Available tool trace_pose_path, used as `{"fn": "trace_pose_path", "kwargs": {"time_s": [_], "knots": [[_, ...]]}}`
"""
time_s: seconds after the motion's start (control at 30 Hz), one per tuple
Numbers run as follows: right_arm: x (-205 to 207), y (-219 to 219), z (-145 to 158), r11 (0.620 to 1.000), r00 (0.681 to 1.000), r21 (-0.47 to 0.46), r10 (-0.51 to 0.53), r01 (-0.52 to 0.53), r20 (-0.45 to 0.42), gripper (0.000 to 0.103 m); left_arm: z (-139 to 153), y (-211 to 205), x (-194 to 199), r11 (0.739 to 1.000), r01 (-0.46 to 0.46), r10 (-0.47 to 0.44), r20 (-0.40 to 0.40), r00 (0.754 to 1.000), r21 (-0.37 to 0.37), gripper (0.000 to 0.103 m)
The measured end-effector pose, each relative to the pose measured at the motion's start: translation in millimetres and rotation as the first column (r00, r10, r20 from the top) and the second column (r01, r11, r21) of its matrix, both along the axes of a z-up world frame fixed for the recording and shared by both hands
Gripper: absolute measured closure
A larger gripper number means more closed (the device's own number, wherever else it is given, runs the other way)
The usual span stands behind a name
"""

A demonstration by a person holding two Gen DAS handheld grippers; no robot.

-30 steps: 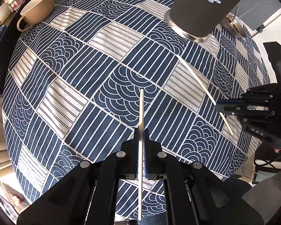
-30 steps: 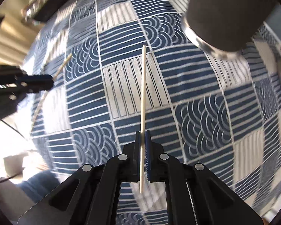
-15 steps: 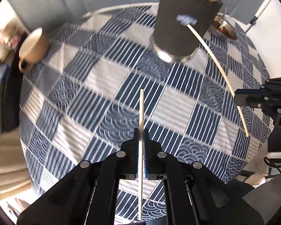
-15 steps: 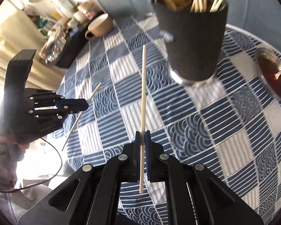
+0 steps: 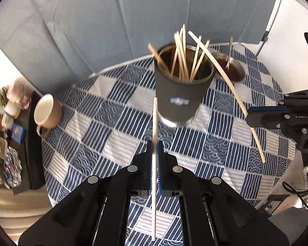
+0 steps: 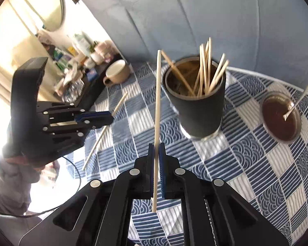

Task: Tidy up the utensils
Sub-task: 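Lift both held chopsticks and carry them over the black holder, then lower both chopsticks into the black holder and open both tools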

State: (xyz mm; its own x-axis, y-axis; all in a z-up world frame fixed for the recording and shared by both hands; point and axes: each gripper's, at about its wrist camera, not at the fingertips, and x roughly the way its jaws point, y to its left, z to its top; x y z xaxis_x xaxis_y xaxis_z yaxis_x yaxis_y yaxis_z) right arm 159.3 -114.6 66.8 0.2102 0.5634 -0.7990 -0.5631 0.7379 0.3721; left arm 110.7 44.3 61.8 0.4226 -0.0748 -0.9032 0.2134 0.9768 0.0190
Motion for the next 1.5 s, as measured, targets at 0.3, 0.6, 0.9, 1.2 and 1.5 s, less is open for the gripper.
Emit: {"fn": "trace_pose_path", "kwargs": {"time_s": [0.3, 0.6, 0.9, 1.2, 1.5], "knots": [[24.7, -6.2, 41.7, 0.999, 0.995, 0.041, -0.019, 0.015, 0.099, 0.098, 34.1, -13.7, 23.6, 1.000, 0.019, -0.019, 0.076, 0.997, 0.004, 0.098], [54.2, -9.9, 57.5, 0.997, 0.990, 0.069, -0.040, 0.031, 0.135, 0.098, 59.5, -18.2, 54.8, 0.999, 0.013, -0.009, 0.144, 0.990, -0.029, 0.098], [92.5, -8.4, 50.2, 0.997, 0.989, 0.079, -0.030, 0.019, 0.142, 0.098, 68.1, -22.1, 97.6, 0.996, -0.006, 0.023, 0.194, 0.981, -0.087, 0.098], [129.9, -10.0, 30.9, 0.987, 0.988, 0.161, -0.045, 0.021, 0.146, 0.098, 73.2, -26.3, 128.1, 0.984, 0.028, 0.034, 0.336, 0.941, -0.178, 0.098], [140.2, -16.0, 3.4, 0.942, 0.988, 0.337, -0.052, 0.001, 0.143, 0.098, 51.7, -20.1, 124.4, 0.937, 0.095, 0.070, 0.446, 0.893, -0.336, 0.098]]}}
